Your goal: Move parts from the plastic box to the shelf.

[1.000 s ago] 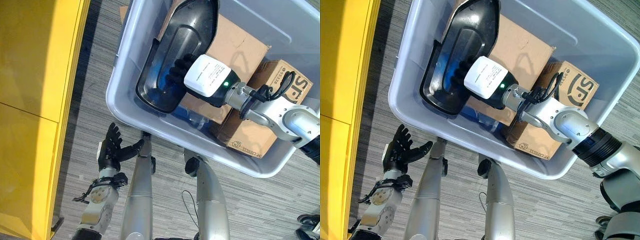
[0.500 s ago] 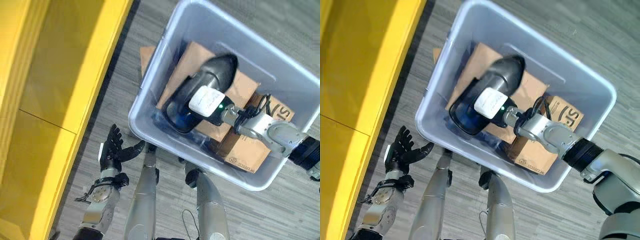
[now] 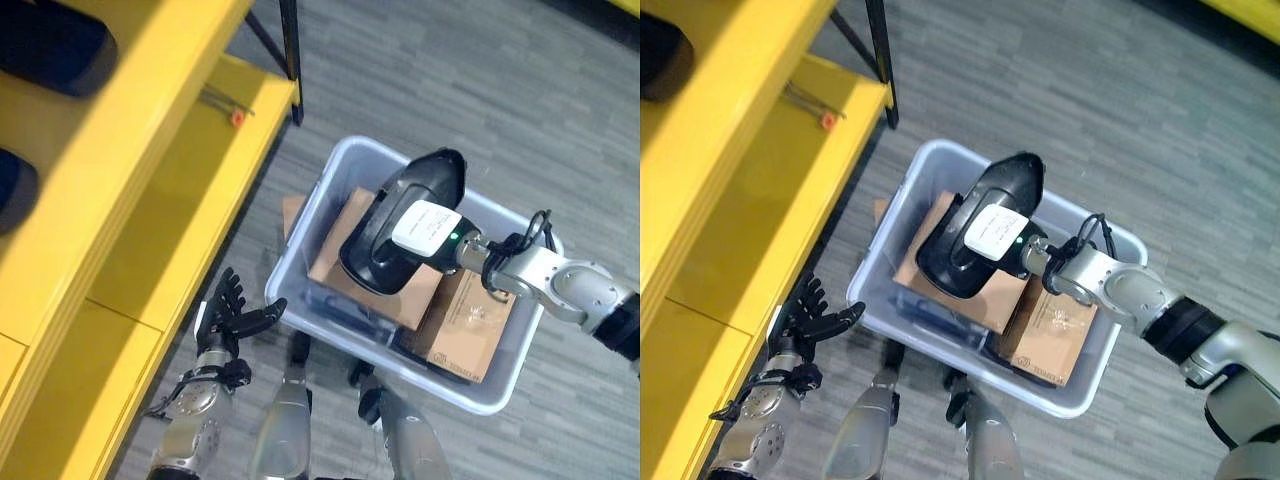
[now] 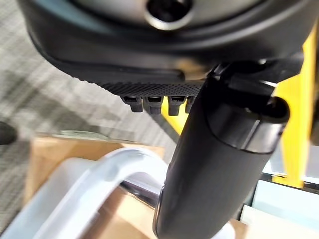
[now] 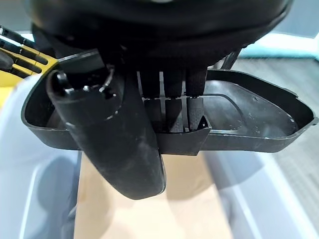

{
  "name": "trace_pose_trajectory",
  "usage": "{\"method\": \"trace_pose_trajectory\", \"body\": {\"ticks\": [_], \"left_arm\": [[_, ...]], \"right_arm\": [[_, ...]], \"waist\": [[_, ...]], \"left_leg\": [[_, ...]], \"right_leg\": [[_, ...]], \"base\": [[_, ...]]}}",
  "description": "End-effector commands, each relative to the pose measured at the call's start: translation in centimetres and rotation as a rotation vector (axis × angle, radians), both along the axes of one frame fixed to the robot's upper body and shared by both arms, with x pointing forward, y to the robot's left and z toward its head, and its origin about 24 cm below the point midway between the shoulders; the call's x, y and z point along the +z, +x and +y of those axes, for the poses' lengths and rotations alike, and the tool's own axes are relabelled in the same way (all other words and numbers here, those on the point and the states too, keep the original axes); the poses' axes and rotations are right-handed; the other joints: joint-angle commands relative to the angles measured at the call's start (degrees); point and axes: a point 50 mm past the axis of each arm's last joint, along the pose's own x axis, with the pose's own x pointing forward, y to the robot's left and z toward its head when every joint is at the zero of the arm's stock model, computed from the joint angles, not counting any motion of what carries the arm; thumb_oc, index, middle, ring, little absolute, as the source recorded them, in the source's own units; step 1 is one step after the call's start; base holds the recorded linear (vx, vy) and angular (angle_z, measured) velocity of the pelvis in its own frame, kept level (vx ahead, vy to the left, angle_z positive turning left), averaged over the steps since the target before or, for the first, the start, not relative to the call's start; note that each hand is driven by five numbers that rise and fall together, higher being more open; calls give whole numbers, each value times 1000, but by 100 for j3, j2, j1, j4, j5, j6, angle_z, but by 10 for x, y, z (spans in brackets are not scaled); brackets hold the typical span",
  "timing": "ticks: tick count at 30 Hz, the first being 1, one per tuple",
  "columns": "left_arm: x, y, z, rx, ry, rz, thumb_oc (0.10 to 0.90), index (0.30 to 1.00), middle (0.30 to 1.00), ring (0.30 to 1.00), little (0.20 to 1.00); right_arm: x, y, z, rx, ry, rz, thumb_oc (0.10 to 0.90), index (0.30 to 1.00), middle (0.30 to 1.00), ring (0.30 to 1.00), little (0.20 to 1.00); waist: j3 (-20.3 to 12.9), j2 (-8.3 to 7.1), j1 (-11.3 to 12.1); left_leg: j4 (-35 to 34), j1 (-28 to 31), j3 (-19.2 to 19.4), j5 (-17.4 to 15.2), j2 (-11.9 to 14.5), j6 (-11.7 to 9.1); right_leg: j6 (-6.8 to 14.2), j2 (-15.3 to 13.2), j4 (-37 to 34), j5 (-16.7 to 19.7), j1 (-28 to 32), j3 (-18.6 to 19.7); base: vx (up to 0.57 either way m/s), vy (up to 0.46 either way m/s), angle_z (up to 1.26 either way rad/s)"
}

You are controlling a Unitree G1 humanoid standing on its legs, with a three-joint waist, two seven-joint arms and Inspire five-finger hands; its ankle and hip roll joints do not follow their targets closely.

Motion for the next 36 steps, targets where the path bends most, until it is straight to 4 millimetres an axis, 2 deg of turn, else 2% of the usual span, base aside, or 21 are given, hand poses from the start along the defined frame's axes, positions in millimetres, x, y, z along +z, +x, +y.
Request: {"method": "trace_pose_trajectory", "body": {"ticks": [1, 5, 9, 14, 23, 25, 26, 29, 30, 31, 34, 35, 36], "left_arm": [[13, -4, 7, -27, 39, -79, 900, 1000, 1000, 1000, 1000], [9, -11, 11, -15, 42, -59, 900, 1000, 1000, 1000, 1000], [-1, -24, 16, 18, 23, -17, 900, 1000, 1000, 1000, 1000], [0, -29, 23, 44, 38, -22, 900, 1000, 1000, 1000, 1000], [14, -21, 25, 2, 82, -76, 900, 1000, 1000, 1000, 1000], [33, -14, 24, -36, 144, -158, 900, 1000, 1000, 1000, 1000], [33, -14, 24, -35, 143, -158, 900, 1000, 1000, 1000, 1000], [55, -7, 23, -78, 223, -242, 900, 1000, 1000, 1000, 1000], [55, -7, 23, -78, 222, -242, 900, 1000, 1000, 1000, 1000], [68, -2, 22, -103, 278, -296, 900, 1000, 1000, 1000, 1000], [91, 3, 20, -125, 381, -390, 900, 1000, 1000, 1000, 1000], [100, 5, 21, -115, 455, -422, 900, 1000, 1000, 1000, 1000], [136, 9, 24, -86, 758, -548, 900, 1000, 1000, 1000, 1000]], "right_arm": [[43, -2, 7, 53, 115, -149, 400, 300, 300, 300, 300], [43, -7, 0, 33, 188, -130, 400, 300, 300, 300, 300], [39, -18, -17, -26, 365, -68, 400, 300, 300, 300, 300], [41, -26, -34, -74, 503, 1, 400, 300, 300, 300, 300], [54, -26, -49, -146, 452, 157, 400, 300, 300, 300, 300], [71, -32, -55, -173, 374, 244, 400, 300, 300, 300, 300], [71, -32, -55, -173, 373, 245, 400, 300, 300, 300, 300], [81, -34, -61, -206, 368, 289, 400, 300, 300, 300, 300], [81, -34, -61, -206, 367, 289, 400, 300, 300, 300, 300], [84, -35, -63, -221, 363, 315, 400, 300, 300, 300, 300], [89, -37, -64, -231, 367, 350, 400, 300, 300, 300, 300], [91, -37, -63, -229, 360, 351, 400, 300, 300, 300, 300], [97, -39, -58, -202, 320, 343, 400, 300, 300, 300, 300]], "waist": [[-499, -243, -48], [-727, -241, -69], [-1099, -234, -127], [-1406, -232, -147], [-1689, -310, -149], [-1817, -358, -230], [-1816, -351, -233], [-1900, -387, -286], [-1898, -382, -288], [-1944, -403, -309], [-2015, -431, -363], [-2040, -439, -376], [-2102, -501, -398]], "left_leg": [[103, 90, 230, -466, -233, 30], [-93, 310, 275, -437, -232, 36], [-320, 680, 358, -433, -220, 41], [-493, 948, 427, -414, -187, 16], [-681, 1270, 524, -350, -155, -55], [-695, 1378, 579, -370, -135, -84], [-695, 1380, 579, -371, -134, -84], [-691, 1438, 597, -393, -115, -102], [-690, 1441, 599, -394, -115, -103], [-686, 1489, 614, -418, -107, -112], [-688, 1578, 638, -453, -87, -134], [-694, 1597, 644, -465, -76, -141], [-703, 1640, 675, -491, -45, -164]], "right_leg": [[736, -91, -345, -187, 554, 145], [766, -92, -465, -155, 712, 174], [799, -48, -670, -120, 1019, 221], [828, -34, -825, -81, 1240, 278], [840, -9, -952, -51, 1491, 336], [837, 7, -985, -46, 1593, 388], [837, 8, -985, -46, 1595, 388], [834, 16, -962, -64, 1633, 423], [834, 16, -962, -65, 1635, 425], [829, 22, -956, -86, 1685, 433], [835, 36, -972, -108, 1761, 440], [835, 40, -980, -118, 1783, 439], [839, 53, -986, -135, 1799, 484]], "base": [[88, 26, -2], [87, 26, -6], [104, 25, -5], [78, 18, -6], [16, -3, -6], [38, -3, -14], [19, -3, -11], [13, -1, -9], [33, -6, -4], [33, -3, -8], [40, -2, -3], [48, -7, 2], [37, -4, -3]]}}
